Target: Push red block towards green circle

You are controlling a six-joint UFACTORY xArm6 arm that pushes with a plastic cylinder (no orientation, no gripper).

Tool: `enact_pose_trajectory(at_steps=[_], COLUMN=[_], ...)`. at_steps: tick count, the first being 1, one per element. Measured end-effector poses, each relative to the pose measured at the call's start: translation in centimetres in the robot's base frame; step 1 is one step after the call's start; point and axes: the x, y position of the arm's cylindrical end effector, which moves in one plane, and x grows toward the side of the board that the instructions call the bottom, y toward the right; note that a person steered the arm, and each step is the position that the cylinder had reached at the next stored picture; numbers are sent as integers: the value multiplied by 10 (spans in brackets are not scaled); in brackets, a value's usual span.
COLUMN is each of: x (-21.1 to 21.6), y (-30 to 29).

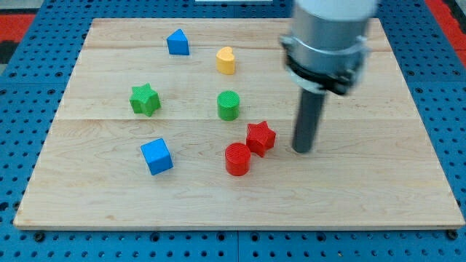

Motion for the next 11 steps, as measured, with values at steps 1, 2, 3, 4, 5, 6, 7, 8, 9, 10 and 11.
enact_pose_trajectory(at_steps=[1,2,3,4,5,6,7,8,9,10,11], x=[42,66,66,50,20,-5,-25,46,40,-1,11], y=[-21,-59,-73,-72,-75,-76,-83,-56,-108,-118,-117])
